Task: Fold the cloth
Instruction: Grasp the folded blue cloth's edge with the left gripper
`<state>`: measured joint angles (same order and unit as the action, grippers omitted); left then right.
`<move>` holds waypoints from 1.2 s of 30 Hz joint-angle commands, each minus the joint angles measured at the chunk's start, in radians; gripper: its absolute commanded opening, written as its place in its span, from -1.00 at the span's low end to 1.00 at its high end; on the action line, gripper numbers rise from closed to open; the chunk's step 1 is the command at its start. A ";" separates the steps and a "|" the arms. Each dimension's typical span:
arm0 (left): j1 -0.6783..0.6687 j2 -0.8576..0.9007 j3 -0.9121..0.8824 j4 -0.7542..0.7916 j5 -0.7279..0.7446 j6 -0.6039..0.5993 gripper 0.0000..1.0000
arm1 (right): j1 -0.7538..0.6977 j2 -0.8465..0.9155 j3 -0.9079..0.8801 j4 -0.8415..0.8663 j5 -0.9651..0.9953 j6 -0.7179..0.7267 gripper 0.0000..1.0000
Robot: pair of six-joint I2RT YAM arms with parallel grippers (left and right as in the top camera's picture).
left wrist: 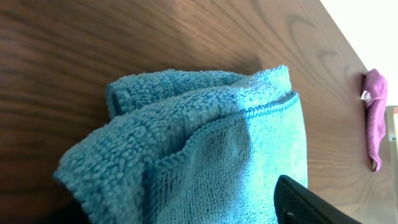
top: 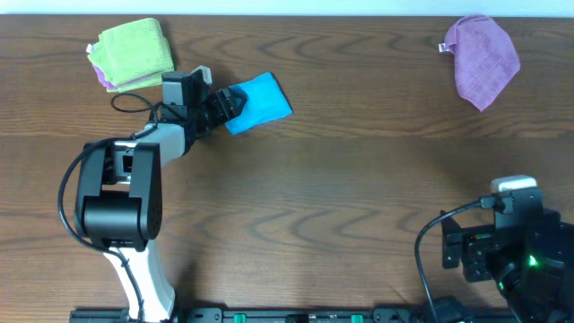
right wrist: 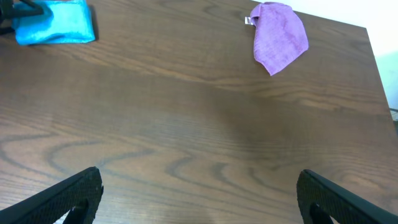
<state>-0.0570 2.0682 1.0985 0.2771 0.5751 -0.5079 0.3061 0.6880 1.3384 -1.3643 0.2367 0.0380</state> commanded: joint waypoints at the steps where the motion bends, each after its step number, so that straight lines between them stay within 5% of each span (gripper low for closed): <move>1: -0.021 0.092 -0.035 -0.017 -0.039 -0.024 0.42 | -0.008 0.005 -0.004 0.003 0.010 0.030 0.99; 23: -0.031 0.264 -0.018 0.067 0.175 -0.102 0.55 | -0.008 0.005 -0.004 0.004 0.010 0.059 0.99; 36: -0.071 0.266 -0.018 0.062 0.119 -0.098 0.44 | -0.008 0.005 -0.004 0.004 0.010 0.081 0.99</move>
<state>-0.0910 2.2013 1.1667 0.4271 0.7986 -0.5777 0.3058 0.6884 1.3384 -1.3640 0.2367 0.0994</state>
